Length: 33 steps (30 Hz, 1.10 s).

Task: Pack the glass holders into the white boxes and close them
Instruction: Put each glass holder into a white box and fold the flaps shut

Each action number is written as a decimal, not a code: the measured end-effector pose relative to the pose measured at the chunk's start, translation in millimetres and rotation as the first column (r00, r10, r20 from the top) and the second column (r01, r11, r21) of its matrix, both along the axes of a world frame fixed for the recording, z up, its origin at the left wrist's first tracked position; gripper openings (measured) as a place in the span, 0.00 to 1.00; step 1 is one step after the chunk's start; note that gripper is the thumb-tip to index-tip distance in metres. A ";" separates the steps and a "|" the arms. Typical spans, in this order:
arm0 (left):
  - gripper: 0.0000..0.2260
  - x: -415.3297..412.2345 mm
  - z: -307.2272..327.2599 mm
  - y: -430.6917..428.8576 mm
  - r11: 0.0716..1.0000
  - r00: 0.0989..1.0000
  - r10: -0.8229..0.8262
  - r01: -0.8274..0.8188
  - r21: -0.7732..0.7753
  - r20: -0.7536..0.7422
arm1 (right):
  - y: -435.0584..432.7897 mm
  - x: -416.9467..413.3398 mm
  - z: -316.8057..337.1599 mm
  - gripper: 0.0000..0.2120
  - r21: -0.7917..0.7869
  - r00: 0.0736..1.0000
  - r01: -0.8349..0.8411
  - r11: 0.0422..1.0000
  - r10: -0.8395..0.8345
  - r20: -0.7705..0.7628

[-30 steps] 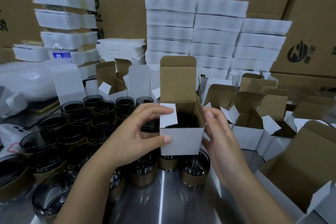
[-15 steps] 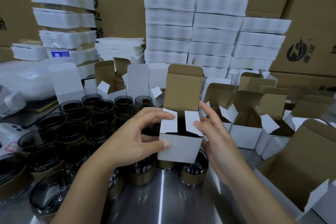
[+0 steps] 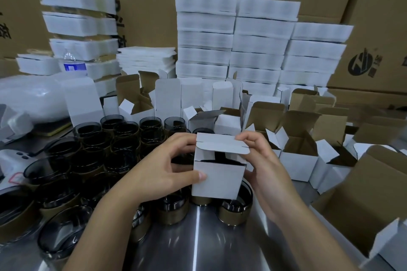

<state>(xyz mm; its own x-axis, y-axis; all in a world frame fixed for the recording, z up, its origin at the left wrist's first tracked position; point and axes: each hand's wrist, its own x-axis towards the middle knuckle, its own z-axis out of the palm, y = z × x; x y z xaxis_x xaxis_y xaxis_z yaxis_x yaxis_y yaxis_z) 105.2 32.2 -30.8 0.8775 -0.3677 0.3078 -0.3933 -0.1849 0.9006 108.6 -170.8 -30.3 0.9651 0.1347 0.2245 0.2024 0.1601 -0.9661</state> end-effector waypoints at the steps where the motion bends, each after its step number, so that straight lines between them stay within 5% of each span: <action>1: 0.23 0.1 -0.2 0.0 1.000 1.000 -0.002 0.002 0.001 0.000 | -0.1 0.0 0.1 0.14 0.010 1.000 -0.007 1.000 0.007 0.001; 8: 0.26 2.3 0.0 -1.3 0.996 0.998 0.051 -0.053 -0.071 -0.021 | -1.2 -0.6 -1.2 0.18 0.016 1.000 0.001 1.000 -0.001 -0.021; 15: 0.27 -2.3 3.0 0.9 0.997 1.000 -0.004 0.004 0.083 0.002 | 1.7 -1.1 -3.6 0.10 -0.178 0.997 0.070 0.982 -0.066 0.026; 19: 0.32 -5.8 5.4 1.8 0.993 0.999 -0.026 0.029 0.116 -0.023 | -1.1 -0.4 -5.6 0.20 -0.315 0.984 0.139 0.939 -0.096 0.150; 24: 0.27 -7.6 7.0 1.8 0.994 1.000 -0.011 0.010 0.111 0.009 | -13.6 1.7 -3.1 0.28 -0.481 0.983 0.084 0.873 0.007 0.184; 33: 0.23 -5.2 4.5 0.7 0.989 0.995 0.054 -0.065 0.131 0.087 | -19.4 1.1 -1.6 0.29 -0.475 0.975 0.071 0.877 0.039 0.219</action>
